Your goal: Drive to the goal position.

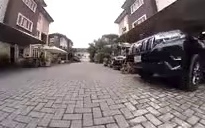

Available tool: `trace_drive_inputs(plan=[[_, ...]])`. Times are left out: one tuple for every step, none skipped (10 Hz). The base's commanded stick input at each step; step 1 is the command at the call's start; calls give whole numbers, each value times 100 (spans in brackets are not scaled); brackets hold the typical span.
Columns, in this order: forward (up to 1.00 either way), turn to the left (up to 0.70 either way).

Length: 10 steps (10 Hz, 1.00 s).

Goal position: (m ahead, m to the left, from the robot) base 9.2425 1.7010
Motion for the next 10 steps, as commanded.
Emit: trace_drive_inputs(plan=[[70, 0], [70, 0], [70, 0], [70, 0], [70, 0], [70, 0], [70, 0], [70, 0], [70, 0], [70, 0]])
